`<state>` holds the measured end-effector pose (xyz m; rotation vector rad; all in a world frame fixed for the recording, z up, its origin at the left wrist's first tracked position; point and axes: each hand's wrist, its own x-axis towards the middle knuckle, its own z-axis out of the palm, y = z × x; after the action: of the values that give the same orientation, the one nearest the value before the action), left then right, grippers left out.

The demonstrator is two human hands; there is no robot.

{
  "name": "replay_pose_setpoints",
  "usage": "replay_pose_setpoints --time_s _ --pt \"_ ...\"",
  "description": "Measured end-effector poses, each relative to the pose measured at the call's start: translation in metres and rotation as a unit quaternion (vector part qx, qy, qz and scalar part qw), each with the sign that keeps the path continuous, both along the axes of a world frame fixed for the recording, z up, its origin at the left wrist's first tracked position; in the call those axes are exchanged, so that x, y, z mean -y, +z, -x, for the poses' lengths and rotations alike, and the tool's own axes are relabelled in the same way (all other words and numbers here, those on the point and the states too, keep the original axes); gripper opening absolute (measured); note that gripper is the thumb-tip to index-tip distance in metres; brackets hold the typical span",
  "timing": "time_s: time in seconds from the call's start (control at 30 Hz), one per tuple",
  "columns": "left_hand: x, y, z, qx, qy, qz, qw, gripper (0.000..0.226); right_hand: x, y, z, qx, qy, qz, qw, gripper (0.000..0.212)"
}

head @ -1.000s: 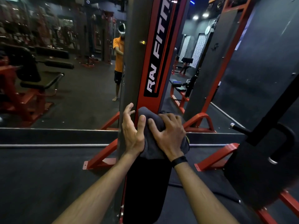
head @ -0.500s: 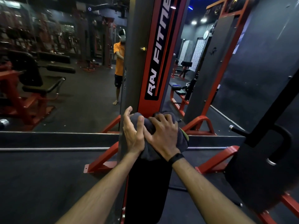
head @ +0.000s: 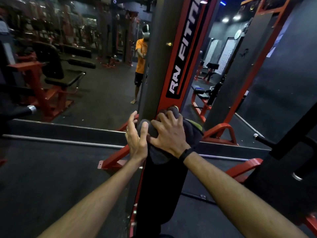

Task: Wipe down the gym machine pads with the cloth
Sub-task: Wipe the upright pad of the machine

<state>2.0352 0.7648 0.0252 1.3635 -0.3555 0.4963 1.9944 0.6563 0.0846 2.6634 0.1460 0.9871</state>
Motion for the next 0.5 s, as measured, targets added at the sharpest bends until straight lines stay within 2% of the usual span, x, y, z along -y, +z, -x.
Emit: replay_pose_setpoints --time_s 0.13,0.2,0.3,0.37,0.43,0.5 --pt "-0.026 -0.022 0.011 -0.040 0.037 0.023 0.998 0.065 -0.029 -0.019 -0.004 -0.095 0.054 0.174 0.979 0.045" --pt "-0.041 -0.045 0.016 -0.085 0.067 0.042 0.993 0.071 -0.037 -0.042 -0.008 -0.167 0.065 0.251 0.951 0.047" --pt "-0.065 -0.095 0.030 -0.151 0.104 0.057 0.981 0.067 -0.046 -0.094 -0.005 -0.260 0.057 0.336 0.903 0.064" --pt "-0.075 -0.130 0.043 -0.197 0.113 0.049 0.973 0.061 -0.048 -0.129 0.007 -0.292 0.086 0.335 0.892 0.073" --pt "-0.085 -0.170 0.061 -0.250 0.113 0.040 0.961 0.057 -0.052 -0.173 0.020 -0.318 0.144 0.337 0.874 0.072" --pt "-0.091 -0.199 0.083 -0.290 0.105 0.033 0.951 0.050 -0.053 -0.211 0.030 -0.352 0.142 0.352 0.856 0.069"
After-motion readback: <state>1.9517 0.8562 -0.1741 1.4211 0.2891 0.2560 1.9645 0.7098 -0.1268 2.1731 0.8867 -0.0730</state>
